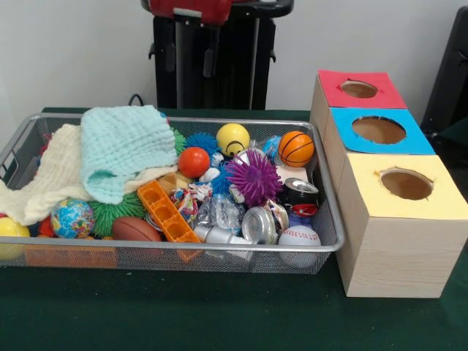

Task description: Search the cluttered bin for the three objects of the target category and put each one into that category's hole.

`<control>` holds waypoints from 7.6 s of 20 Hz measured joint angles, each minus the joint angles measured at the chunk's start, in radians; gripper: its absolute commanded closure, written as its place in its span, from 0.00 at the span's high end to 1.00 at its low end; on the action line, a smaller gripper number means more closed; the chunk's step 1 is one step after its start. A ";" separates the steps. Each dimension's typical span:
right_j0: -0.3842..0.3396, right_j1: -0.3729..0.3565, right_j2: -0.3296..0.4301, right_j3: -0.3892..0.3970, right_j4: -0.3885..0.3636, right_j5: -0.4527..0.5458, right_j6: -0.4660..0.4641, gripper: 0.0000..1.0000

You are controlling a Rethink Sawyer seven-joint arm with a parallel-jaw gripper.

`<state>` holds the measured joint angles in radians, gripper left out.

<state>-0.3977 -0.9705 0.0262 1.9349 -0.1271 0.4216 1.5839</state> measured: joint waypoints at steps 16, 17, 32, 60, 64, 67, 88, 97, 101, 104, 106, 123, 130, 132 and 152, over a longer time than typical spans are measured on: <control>0.003 0.206 0.162 -0.183 -0.013 0.030 0.000 1.00; 0.005 0.217 0.165 -0.195 -0.015 0.032 0.000 1.00; 0.074 0.452 0.203 -0.624 -0.068 0.340 0.000 1.00; -0.068 0.509 0.198 -0.653 -0.200 0.316 0.000 1.00; -0.066 0.505 0.198 -0.610 -0.204 0.303 0.000 1.00; -0.064 0.505 0.198 -0.586 -0.206 0.295 0.000 1.00; -0.058 0.546 0.207 -0.545 -0.217 0.245 0.000 1.00; -0.134 0.561 0.317 -0.542 -0.231 0.256 -0.017 1.00; -0.165 0.563 0.365 -0.542 -0.233 0.287 -0.044 1.00; -0.181 0.562 0.394 -0.542 -0.233 0.320 -0.065 1.00; -0.186 0.560 0.412 -0.542 -0.233 0.352 -0.084 1.00; -0.210 0.525 0.572 -0.539 -0.330 0.446 -0.321 1.00; -0.210 0.525 0.609 -0.545 -0.364 0.485 -0.451 1.00; -0.210 0.525 0.613 -0.548 -0.369 0.492 -0.471 1.00; -0.244 0.562 0.622 -0.636 -0.419 0.508 -0.502 1.00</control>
<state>-0.6417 -0.4084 0.6485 1.2987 -0.5460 0.9295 1.0822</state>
